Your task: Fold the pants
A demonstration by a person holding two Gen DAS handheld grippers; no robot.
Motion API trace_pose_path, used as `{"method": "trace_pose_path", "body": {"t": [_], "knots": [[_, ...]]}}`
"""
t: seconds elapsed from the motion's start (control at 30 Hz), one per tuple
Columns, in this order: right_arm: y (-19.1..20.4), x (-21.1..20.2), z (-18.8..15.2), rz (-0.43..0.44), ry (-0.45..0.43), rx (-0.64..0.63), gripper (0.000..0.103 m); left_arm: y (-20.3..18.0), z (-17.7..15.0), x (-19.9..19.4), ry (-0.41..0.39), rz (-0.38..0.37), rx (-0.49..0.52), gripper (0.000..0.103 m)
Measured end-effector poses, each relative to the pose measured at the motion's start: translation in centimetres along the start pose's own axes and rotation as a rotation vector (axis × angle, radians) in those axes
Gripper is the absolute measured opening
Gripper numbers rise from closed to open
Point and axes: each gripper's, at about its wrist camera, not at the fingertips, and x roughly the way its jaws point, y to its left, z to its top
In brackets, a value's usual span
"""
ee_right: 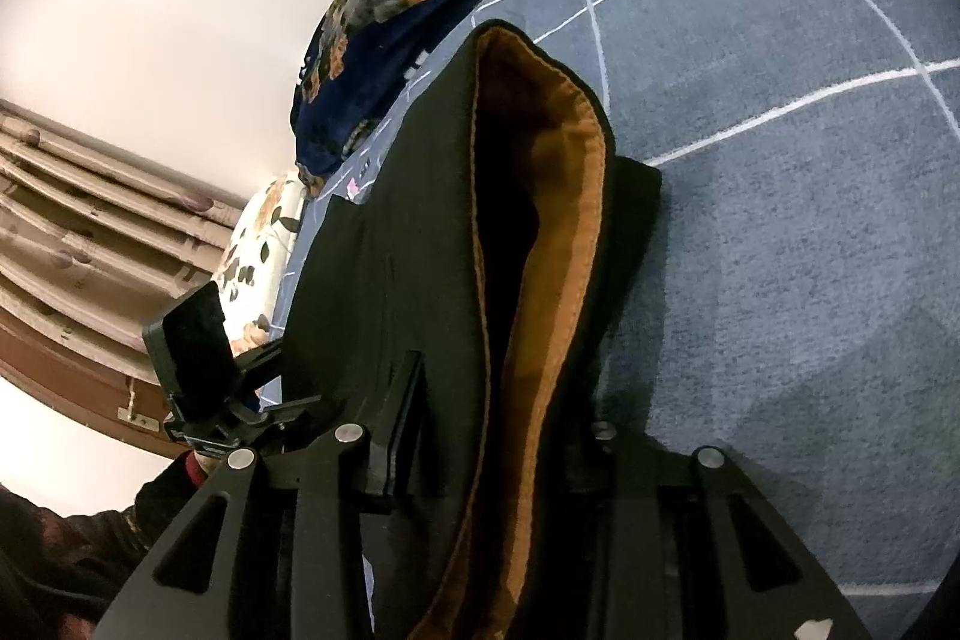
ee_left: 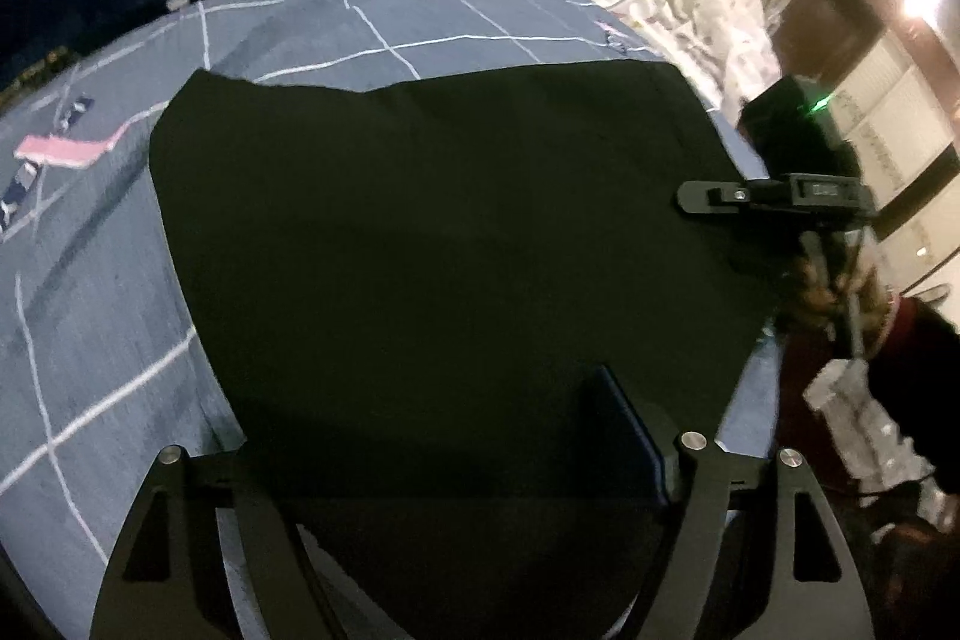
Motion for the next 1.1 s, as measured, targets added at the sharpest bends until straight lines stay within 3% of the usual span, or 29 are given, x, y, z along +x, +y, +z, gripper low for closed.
{"method": "trace_pose_path", "body": {"t": [0.17, 0.4, 0.5, 0.6, 0.63, 0.67, 0.73, 0.93, 1.1], "knots": [[-0.1, 0.0, 0.3, 0.009, 0.024, 0.046, 0.034, 1.1, 0.3, -0.3, -0.002, -0.071, -0.047, 0.075], [-0.1, 0.1, -0.1, 0.049, 0.107, 0.038, 0.039, 1.3, 0.8, -0.1, 0.018, -0.094, -0.033, 0.075], [0.1, 0.2, -0.2, 0.034, 0.104, 0.026, 0.039, 1.7, 0.8, -0.2, 0.011, -0.113, -0.054, 0.075], [0.5, 0.3, -0.6, 0.001, 0.088, -0.008, 0.034, 1.7, 0.9, -0.1, -0.002, -0.050, -0.056, 0.054], [0.5, 0.2, -0.7, -0.004, 0.080, -0.009, 0.032, 2.0, 0.9, -0.2, -0.006, -0.027, -0.073, 0.040], [0.6, 0.1, -0.8, -0.007, 0.070, -0.009, 0.031, 2.3, 0.9, -0.3, -0.009, -0.029, -0.091, 0.035], [0.9, 0.0, -1.0, -0.020, 0.047, -0.012, 0.029, 2.5, 0.6, -0.7, -0.034, -0.026, -0.131, 0.031], [2.3, -0.8, -1.9, 0.013, -0.018, -0.002, 0.025, 0.7, -0.1, -2.5, -0.092, 0.041, -0.113, 0.019], [4.0, -0.6, -2.9, 0.042, -0.038, -0.006, 0.024, -0.9, -0.9, -4.7, -0.119, 0.131, -0.060, 0.018]]}}
